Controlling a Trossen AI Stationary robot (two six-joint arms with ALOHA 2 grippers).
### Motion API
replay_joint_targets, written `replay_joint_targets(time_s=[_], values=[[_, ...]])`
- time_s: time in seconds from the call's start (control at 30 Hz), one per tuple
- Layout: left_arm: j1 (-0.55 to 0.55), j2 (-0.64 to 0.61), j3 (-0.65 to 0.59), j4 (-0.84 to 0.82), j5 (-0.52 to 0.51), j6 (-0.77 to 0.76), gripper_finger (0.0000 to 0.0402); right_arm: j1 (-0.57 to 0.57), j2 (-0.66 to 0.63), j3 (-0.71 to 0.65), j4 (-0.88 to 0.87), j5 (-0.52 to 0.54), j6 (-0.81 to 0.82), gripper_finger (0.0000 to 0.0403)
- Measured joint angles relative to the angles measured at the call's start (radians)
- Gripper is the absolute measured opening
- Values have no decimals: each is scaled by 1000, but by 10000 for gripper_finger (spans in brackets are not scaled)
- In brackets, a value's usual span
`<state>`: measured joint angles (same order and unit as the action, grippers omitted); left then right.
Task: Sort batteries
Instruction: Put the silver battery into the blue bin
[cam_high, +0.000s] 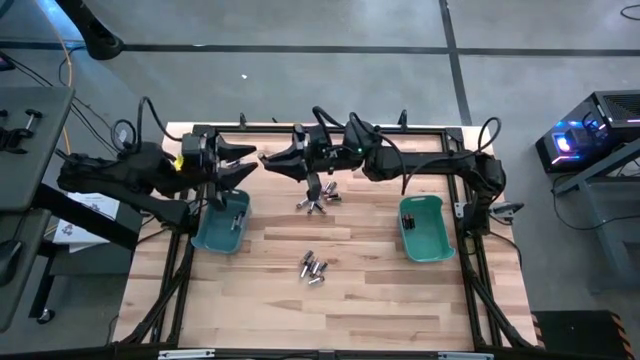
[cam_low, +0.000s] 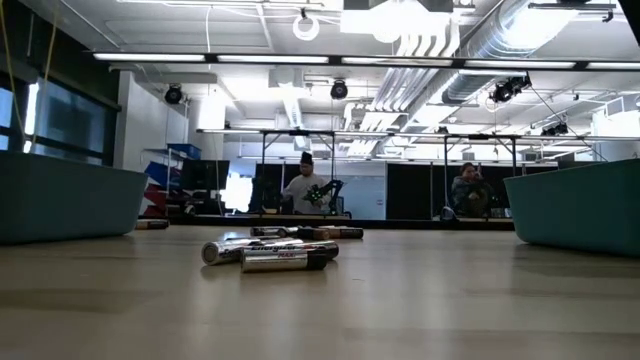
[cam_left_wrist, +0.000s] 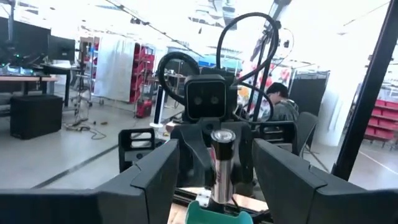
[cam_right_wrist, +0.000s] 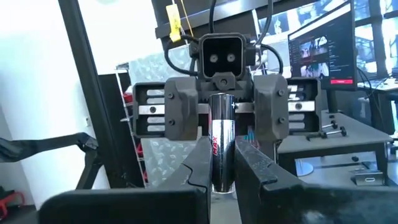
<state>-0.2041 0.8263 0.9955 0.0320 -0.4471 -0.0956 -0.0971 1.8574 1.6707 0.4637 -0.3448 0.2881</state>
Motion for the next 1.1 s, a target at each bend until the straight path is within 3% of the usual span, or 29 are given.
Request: replay_joint_targets(time_s=[0.37, 0.97, 1.1], values=[[0, 74, 0, 71, -9, -93, 185, 5, 0, 0, -5, 1, -7, 22], [1, 35, 0, 66, 20, -94, 24, 5, 0, 0, 1, 10, -9, 22], [1, 36, 0, 66, 20, -86, 14, 5, 0, 0, 10, 18, -9, 23]])
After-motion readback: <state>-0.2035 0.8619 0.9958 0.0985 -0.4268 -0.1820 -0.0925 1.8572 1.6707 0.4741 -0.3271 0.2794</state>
